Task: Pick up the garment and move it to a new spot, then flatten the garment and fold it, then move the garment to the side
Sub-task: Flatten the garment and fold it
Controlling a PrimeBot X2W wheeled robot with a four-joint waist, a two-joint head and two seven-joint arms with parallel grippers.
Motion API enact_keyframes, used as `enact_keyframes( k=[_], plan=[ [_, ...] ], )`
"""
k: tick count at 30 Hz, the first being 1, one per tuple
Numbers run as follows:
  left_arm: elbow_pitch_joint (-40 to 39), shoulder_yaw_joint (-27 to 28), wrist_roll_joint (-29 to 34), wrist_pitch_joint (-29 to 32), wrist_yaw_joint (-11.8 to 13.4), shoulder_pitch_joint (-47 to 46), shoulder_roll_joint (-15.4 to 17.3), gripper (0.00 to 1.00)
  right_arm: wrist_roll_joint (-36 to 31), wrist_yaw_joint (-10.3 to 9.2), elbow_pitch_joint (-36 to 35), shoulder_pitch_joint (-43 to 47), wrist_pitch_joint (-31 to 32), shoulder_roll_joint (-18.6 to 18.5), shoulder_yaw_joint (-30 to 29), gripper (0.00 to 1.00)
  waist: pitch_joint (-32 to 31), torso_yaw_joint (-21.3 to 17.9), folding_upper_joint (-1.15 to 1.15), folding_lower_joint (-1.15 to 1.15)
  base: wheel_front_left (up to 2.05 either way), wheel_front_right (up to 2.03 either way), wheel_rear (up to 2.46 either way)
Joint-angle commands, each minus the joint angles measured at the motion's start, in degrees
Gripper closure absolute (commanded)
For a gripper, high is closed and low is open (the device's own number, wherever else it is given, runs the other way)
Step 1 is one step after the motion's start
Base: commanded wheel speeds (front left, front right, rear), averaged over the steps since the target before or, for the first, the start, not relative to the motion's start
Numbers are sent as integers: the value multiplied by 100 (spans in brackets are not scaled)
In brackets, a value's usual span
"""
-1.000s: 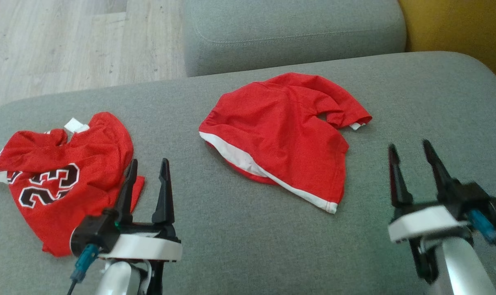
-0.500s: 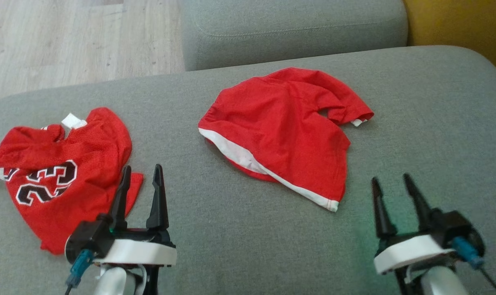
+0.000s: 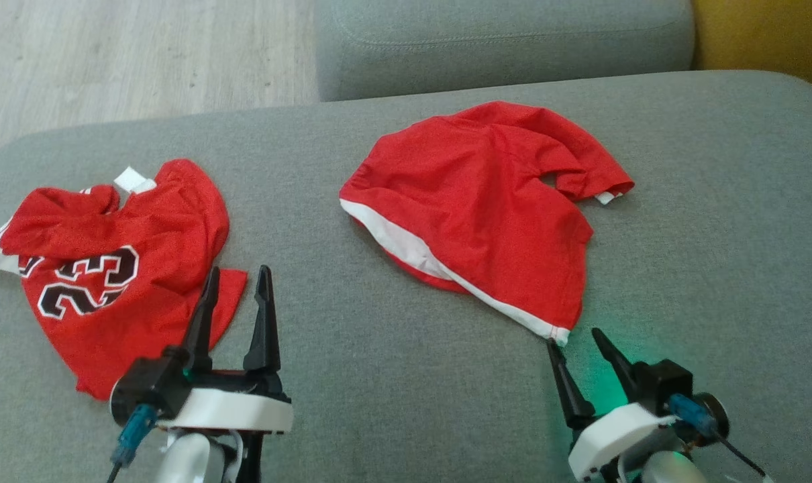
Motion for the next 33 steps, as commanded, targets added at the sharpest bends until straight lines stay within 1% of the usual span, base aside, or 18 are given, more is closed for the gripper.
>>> enact_keyframes(
  k=[1,9,23,24,25,26,29,33],
  plan=[
    [-168,128,46,-46,-16,-308,26,0,117,37,-12,-299,-37,-14,218,0,44,38,0,0,0,0,0],
    [-137,74,57,-46,-15,-393,26,0,316,37,583,-645,-37,-14,574,0,168,154,0,0,0,0,0],
    [-97,59,80,-46,-22,-480,26,0,415,37,929,-896,-37,-14,572,0,223,225,0,0,0,0,0],
    [-95,60,83,-46,-22,-482,26,0,410,37,952,-918,-37,-14,567,2,225,220,0,0,0,0,0],
    [-95,64,85,-46,-21,-483,26,0,409,37,973,-941,-37,-14,565,56,227,213,0,0,0,0,0],
    [-94,69,91,-46,-17,-484,26,0,394,37,990,-964,-37,-14,559,100,226,205,0,0,0,0,0],
    [-94,70,107,-46,-5,-489,26,0,325,37,992,-1003,-37,-14,461,100,215,183,0,0,0,0,0],
    [-107,75,65,-46,9,-499,26,0,374,37,875,-967,-37,-14,166,100,195,129,0,0,0,0,0]
  ],
)
